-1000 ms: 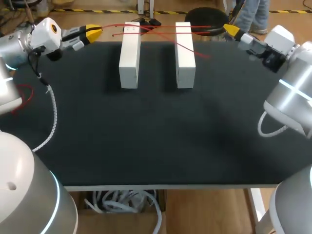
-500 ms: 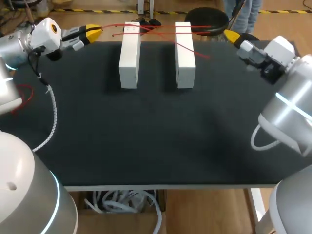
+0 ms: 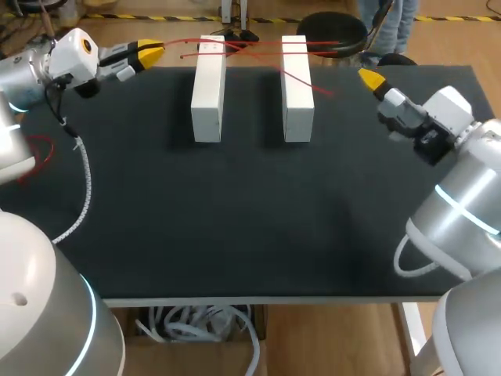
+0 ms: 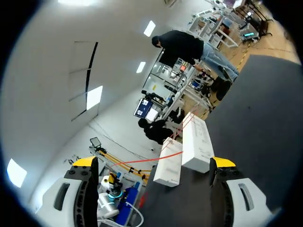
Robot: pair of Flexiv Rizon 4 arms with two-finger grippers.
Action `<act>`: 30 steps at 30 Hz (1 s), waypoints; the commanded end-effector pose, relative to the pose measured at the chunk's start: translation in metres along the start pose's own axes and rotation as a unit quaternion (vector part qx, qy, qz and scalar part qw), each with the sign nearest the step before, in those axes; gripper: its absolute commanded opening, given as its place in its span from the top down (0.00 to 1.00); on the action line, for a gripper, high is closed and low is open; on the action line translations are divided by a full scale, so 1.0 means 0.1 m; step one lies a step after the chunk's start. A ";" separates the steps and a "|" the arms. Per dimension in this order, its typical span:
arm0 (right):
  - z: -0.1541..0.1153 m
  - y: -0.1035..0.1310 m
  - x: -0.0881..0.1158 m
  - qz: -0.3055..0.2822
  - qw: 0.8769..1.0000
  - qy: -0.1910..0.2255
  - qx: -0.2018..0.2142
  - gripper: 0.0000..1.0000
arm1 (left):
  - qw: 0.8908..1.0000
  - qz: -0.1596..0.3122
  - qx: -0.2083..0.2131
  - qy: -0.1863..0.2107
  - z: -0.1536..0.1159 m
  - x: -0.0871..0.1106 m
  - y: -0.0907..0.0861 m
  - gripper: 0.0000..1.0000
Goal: Grab the tape and strap the tape.
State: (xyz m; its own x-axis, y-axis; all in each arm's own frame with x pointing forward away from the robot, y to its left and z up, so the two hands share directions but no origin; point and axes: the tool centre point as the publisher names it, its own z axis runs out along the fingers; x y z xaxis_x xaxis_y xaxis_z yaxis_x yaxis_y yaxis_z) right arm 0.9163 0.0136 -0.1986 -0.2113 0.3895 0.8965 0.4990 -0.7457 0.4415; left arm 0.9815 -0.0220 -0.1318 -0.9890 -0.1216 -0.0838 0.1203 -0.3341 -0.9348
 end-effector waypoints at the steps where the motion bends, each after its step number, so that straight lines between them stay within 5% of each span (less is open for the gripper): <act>1: 0.06 -0.11 0.00 0.034 0.994 0.008 -0.101 0.00 | 1.000 0.001 0.001 0.000 0.00 0.00 0.01 1.00; 11: 0.16 -0.25 0.11 0.137 0.981 0.024 -0.136 0.00 | 1.000 0.001 0.001 0.000 0.00 0.00 0.01 1.00; 22: 0.20 -0.35 0.12 0.287 0.941 0.006 -0.178 0.00 | 1.000 0.001 0.001 0.000 0.00 0.00 0.01 1.00; 30: 0.23 -0.38 0.12 0.307 0.933 0.002 -0.187 0.00 | 1.000 0.001 0.001 0.000 0.00 0.00 0.01 1.00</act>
State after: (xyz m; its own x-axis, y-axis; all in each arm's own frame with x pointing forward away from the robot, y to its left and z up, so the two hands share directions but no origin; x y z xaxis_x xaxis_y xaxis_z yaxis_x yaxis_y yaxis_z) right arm 0.9142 0.0538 -0.2043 0.0239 -0.1700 0.9852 0.4560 -0.8751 -0.1621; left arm 0.9815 -0.0220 -0.1319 -0.9890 -0.1219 -0.0838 0.1204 -0.3343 -0.9347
